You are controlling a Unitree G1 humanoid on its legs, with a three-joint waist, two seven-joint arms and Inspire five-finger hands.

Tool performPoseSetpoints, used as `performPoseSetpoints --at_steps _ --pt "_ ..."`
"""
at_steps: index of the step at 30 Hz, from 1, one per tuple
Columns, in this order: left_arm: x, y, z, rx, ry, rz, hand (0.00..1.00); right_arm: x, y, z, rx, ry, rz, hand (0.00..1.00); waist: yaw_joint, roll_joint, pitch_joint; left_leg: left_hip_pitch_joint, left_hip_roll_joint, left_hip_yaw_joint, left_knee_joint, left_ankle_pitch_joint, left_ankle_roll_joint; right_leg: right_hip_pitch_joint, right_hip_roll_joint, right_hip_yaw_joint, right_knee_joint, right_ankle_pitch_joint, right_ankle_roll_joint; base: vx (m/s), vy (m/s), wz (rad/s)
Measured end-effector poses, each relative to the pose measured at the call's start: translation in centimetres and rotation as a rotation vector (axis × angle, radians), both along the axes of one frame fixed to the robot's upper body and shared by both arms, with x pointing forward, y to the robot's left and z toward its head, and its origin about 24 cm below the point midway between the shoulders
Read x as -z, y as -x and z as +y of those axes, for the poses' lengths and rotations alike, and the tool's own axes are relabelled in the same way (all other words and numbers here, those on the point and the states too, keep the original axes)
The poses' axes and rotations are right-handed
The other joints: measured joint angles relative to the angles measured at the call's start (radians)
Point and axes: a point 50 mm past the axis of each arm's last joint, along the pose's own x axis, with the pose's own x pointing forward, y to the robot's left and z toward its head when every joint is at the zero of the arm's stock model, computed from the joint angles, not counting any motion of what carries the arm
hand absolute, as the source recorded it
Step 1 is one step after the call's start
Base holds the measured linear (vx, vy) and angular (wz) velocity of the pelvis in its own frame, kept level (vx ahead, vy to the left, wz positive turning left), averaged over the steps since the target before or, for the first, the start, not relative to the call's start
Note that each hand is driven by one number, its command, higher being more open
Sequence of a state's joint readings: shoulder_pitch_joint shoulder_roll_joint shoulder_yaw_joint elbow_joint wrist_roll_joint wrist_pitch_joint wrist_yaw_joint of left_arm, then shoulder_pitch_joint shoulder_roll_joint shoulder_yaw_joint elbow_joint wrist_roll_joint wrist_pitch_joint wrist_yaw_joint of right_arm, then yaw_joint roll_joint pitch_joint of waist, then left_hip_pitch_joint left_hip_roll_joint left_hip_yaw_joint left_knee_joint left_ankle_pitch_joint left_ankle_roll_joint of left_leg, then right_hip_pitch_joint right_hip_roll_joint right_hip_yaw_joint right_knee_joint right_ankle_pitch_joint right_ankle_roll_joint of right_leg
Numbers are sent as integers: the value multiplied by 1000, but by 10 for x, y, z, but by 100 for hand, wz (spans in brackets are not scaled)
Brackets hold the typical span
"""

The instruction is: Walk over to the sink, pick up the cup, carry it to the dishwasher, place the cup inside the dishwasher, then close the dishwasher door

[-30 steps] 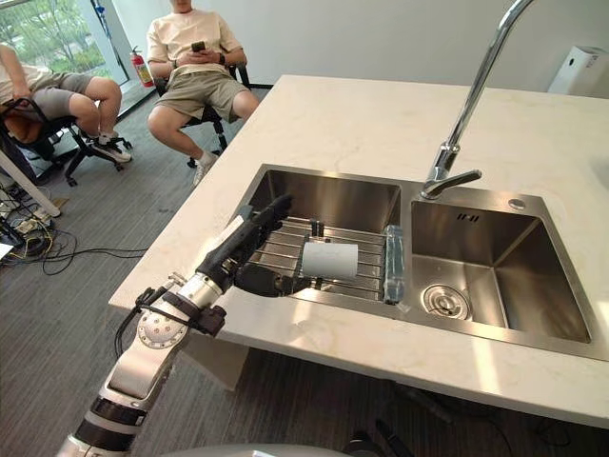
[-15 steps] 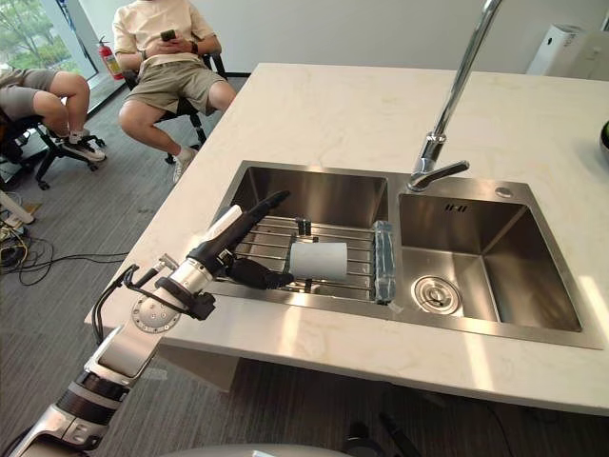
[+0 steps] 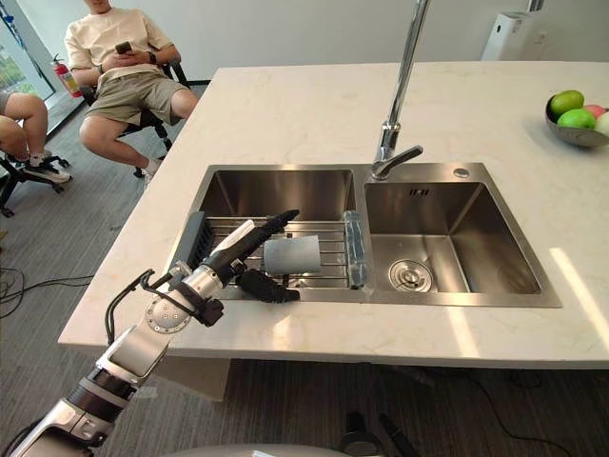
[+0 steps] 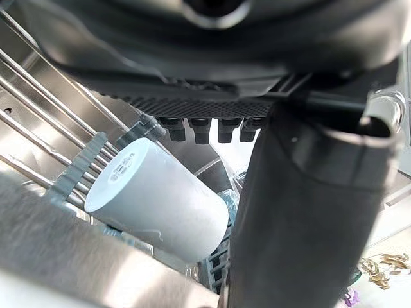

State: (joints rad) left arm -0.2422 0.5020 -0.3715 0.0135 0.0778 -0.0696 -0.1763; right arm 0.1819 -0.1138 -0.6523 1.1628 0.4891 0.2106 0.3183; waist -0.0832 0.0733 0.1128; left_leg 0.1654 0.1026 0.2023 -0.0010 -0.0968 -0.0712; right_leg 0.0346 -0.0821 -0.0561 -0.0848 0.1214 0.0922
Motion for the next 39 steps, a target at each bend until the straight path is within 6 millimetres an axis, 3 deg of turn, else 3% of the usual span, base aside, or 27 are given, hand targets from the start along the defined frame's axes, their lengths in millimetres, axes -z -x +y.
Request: performPoseSetpoints --at_steps 15,20,25,39 --pt "1 -13 8 -103 2 -24 100 0 4 1 44 8 -8 100 -21 14 13 5 -1 16 2 -1 -1 -3 1 14 0 7 2 -31 -17 -3" --pt "7 -18 11 -92 -66 43 100 -1 2 0 42 9 -22 100 -19 14 29 9 -1 24 2 -1 -1 -4 2 22 0 9 2 -29 -16 -4" --pt "1 -28 7 -44 -134 62 100 -1 0 0 38 9 -33 100 -21 14 30 9 -1 27 1 -2 -2 -5 2 24 0 9 2 0 0 0" --pt "10 -38 20 -63 -262 150 100 -3 4 -6 48 27 -34 100 -72 32 40 10 2 52 0 -6 -6 -20 10 48 1 10 0 -14 -16 -5"
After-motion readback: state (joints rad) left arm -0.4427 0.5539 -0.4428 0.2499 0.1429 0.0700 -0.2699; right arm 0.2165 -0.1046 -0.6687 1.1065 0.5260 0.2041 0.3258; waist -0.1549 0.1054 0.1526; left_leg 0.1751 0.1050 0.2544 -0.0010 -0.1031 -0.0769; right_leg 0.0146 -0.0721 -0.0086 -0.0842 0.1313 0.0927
